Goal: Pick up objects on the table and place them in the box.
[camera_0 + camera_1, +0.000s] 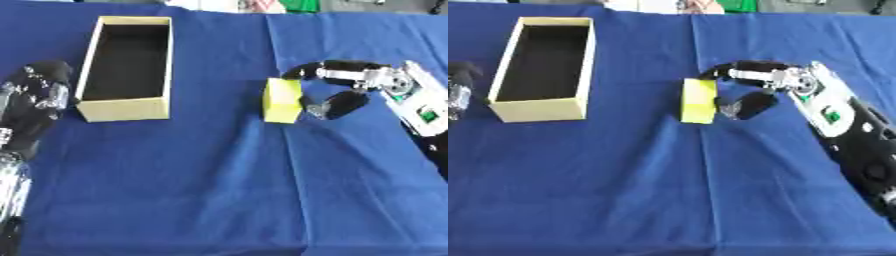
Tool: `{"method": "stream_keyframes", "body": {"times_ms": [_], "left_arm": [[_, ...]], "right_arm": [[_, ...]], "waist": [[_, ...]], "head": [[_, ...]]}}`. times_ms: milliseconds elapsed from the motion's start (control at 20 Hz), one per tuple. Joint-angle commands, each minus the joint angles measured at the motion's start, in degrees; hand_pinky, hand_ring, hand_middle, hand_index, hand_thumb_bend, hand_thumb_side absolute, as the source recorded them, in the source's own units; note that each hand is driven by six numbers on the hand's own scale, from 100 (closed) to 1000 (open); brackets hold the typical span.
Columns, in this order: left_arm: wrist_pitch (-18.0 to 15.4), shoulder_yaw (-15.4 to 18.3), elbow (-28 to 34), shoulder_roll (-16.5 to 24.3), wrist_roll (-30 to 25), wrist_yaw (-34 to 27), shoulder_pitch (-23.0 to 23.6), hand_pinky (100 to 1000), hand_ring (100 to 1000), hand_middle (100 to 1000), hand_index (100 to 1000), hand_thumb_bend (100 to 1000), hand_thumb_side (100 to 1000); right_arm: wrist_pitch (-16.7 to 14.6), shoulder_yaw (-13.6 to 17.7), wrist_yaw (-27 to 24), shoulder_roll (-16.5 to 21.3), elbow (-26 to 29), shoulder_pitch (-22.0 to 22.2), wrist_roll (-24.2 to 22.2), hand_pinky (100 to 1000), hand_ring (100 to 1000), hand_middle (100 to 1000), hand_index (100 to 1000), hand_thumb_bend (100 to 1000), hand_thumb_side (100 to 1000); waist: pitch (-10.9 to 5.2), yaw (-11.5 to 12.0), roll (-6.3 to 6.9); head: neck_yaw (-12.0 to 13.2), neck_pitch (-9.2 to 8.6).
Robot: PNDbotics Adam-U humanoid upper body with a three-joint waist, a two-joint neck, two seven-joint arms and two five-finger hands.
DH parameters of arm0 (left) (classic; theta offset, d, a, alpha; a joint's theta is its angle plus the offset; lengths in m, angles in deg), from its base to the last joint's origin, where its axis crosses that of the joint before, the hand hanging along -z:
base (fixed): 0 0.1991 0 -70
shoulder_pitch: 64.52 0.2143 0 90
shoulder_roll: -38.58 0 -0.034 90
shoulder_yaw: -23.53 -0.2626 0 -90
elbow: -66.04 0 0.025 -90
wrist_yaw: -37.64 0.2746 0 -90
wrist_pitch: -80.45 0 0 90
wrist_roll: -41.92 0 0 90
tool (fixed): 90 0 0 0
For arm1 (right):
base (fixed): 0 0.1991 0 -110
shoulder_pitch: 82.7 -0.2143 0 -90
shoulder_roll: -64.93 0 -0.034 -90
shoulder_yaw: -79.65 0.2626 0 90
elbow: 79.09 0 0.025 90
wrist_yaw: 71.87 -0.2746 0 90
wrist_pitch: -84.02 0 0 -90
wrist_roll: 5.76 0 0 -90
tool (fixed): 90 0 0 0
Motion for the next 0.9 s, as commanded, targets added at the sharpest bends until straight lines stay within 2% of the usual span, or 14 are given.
{"method": "stream_keyframes", "body": {"times_ms": [50, 500, 900], "left_arm": [[-0.1, 0.1, 0.6, 1.4, -0.1, -0.1, -0.4, 548, 823, 656, 704, 100, 246], [-0.1, 0.2, 0.6, 1.5, 0.0, -0.1, -0.4, 548, 823, 656, 704, 100, 246], [-0.1, 0.1, 0.6, 1.4, -0.1, -0.1, -0.4, 548, 824, 656, 704, 100, 246]], "right_arm": [[0.4, 1.0, -1.4, 3.0, 3.1, -0.3, 0.2, 967, 1000, 969, 1000, 100, 279], [1.8, 2.1, -3.6, 4.3, 6.1, 0.0, 0.1, 964, 1000, 970, 1000, 100, 313], [2.5, 1.8, -4.0, 4.0, 7.2, -0.1, -0.1, 956, 1000, 973, 1000, 100, 427]], "waist": [[-1.15, -0.1, -0.05], [-1.31, -0.2, -0.11], [-1.29, -0.3, -0.07]], "head": [[0.2, 0.5], [0.3, 0.37], [0.2, 0.42]]}}
